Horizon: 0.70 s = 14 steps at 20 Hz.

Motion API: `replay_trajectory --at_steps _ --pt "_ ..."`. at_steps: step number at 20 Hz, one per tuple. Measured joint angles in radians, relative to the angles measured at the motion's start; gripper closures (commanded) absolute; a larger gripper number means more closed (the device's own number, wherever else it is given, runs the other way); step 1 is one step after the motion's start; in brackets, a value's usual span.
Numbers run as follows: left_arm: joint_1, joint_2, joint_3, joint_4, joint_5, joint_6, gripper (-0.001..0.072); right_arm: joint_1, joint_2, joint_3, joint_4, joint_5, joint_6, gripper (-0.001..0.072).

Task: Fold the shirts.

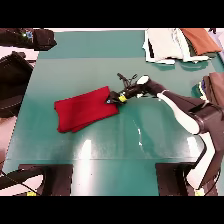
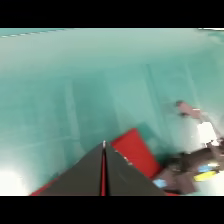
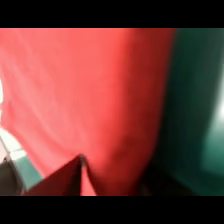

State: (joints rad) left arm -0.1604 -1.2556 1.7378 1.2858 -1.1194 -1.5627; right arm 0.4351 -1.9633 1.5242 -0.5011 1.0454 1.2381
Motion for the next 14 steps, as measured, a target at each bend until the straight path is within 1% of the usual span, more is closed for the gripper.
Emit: replay_trajectory --at_steps 1,4,7,11,14 --pt "-0.001 -0.001 0.000 -0.010 0.000 0.000 0.0683 0.015 -0.017 0.031 0.013 -0.009 -0.005 0.0694" --pt "-0.001 -0.002 0.000 -0.033 0.001 0.000 0.0683 0.041 -0.037 0.118 0.032 -0.029 -0.040 0.0694" --pt "-0.025 -0.002 0.000 -0.041 0.002 0.000 0.0683 0.009 0.001 0.183 0.006 -0.033 -0.054 0.0694" --pt "-0.110 -0.002 0.000 -0.035 0.011 0.009 0.0683 -0.132 0.136 0.220 -0.117 0.011 -0.024 0.0694" --pt "-0.173 -0.002 0.000 -0.030 0.023 0.019 0.0683 -0.291 0.259 0.229 -0.240 0.089 0.011 0.0694"
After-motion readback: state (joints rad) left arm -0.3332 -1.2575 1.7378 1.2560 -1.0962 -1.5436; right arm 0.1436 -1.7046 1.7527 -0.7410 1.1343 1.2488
